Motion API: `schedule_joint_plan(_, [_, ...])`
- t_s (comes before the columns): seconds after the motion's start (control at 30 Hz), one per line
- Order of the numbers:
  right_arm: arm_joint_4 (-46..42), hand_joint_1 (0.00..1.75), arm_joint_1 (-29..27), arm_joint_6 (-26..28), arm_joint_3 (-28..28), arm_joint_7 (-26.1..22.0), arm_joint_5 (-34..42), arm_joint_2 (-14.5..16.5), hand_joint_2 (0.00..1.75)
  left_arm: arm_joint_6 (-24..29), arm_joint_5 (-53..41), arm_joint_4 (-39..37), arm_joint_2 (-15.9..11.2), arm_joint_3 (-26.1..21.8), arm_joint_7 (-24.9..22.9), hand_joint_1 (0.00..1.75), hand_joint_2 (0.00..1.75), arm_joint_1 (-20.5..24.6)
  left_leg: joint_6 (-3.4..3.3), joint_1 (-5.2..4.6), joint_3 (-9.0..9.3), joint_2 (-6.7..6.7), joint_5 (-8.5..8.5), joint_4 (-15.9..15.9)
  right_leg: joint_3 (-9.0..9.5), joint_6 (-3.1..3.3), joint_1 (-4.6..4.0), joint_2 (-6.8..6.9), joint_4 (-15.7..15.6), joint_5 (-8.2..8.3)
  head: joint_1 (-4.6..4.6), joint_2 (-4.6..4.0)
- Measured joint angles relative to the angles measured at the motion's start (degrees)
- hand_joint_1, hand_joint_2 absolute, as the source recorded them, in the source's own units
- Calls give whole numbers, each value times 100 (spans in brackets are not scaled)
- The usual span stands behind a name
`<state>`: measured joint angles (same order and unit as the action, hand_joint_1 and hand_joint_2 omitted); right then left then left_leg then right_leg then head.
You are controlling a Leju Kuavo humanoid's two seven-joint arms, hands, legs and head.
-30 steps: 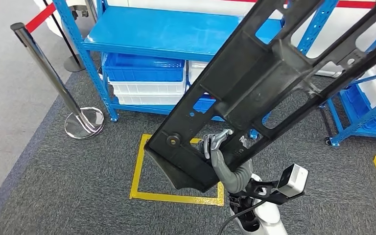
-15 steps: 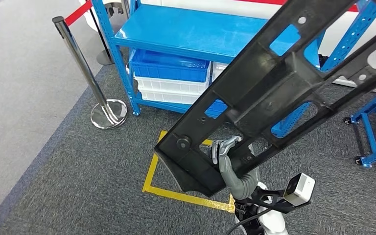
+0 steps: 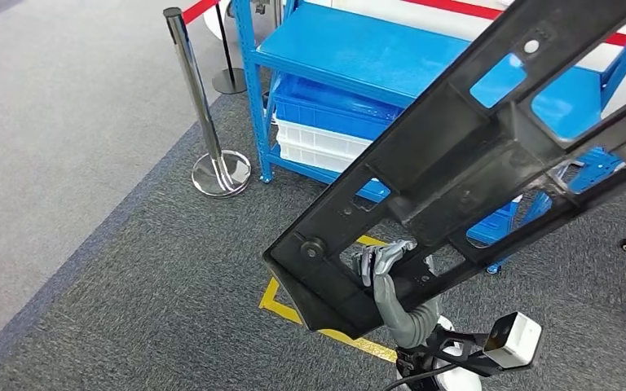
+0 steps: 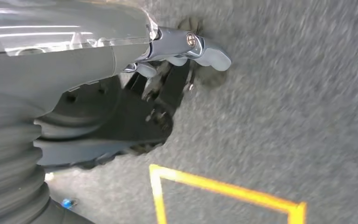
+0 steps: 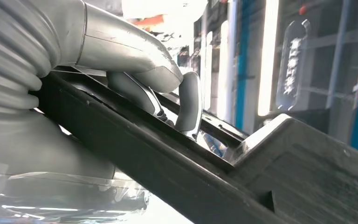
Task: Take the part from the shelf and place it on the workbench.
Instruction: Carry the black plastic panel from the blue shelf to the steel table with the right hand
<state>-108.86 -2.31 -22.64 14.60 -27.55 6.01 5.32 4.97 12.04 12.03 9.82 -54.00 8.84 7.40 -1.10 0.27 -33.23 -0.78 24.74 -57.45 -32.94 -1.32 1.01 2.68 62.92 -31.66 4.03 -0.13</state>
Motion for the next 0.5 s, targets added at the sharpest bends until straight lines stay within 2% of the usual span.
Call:
schedule_joint_plan(0.03, [-1,175,-10,-22,-12,-47,-24,13,175,4,0,3,-9,8,15,0,175,21,-20,-6,-9,54,-11,5,-167,-7,4,-131,361,-191,-1,0])
schedule_joint_plan(0.07, [-1,175,-20,-40,-20,-82,-59,25,175,11,0,7,-21,15,31,0,175,34,-32,-11,-19,114,-17,3,-356,-11,6,-191,755,-361,-1,0])
schedule_joint_plan(0.1, [-1,175,-29,-51,-25,-104,-104,40,175,19,0,9,-33,21,47,0,175,42,-36,-14,-23,179,-20,-2,-504,-16,6,-216,1064,-450,-1,0])
schedule_joint_plan(0.13, [-1,175,-36,-56,-26,-117,-144,58,175,27,0,11,-49,27,63,0,175,42,-36,-16,-24,250,-21,-10,-571,-19,9,-225,1195,-430,-1,0])
schedule_joint_plan(0.17, [-4,175,-38,-59,-26,-124,-170,78,175,36,0,11,-64,30,76,0,175,40,-31,-15,-23,324,-19,-23,-529,-19,16,-238,1096,-296,-1,0])
schedule_joint_plan(0.2, [-8,175,-38,-61,-26,-125,-185,99,175,43,0,13,-79,33,83,0,175,39,-20,-11,-21,401,-13,-45,-389,-16,28,-276,790,-82,-1,0])
schedule_joint_plan(0.27, [-21,175,-35,-69,-27,-125,-194,131,175,58,0,14,-98,40,92,0,175,40,25,-12,-52,548,11,-115,-60,-2,68,-525,51,251,-1,0])
schedule_joint_plan(0.3, [-27,175,-36,-76,-28,-124,-196,140,175,67,1,15,-107,44,95,0,175,40,59,-12,-85,610,14,-146,35,7,78,-631,-178,316,-1,0])
schedule_joint_plan(0.33, [-32,175,-36,-86,-29,-121,-200,151,175,81,1,16,-120,50,92,0,175,29,96,-11,-121,665,11,-166,66,20,75,-704,-275,315,-1,0])
schedule_joint_plan(0.4, [-38,175,-38,-98,-31,-127,-264,176,175,121,1,19,-161,62,69,0,175,-28,176,8,-171,754,-13,-162,63,73,58,-627,-302,320,-1,0])
schedule_joint_plan(0.43, [-39,175,-42,-86,-31,-152,-345,188,175,144,1,20,-189,67,38,0,175,-68,211,9,-192,698,11,-192,73,109,59,-569,-324,334,1,0])
schedule_joint_plan(0.5, [-39,175,-72,-37,-29,-278,-587,195,175,172,2,21,-237,68,-69,0,175,-118,267,8,-337,446,212,-512,95,182,70,-423,-365,351,4,0])
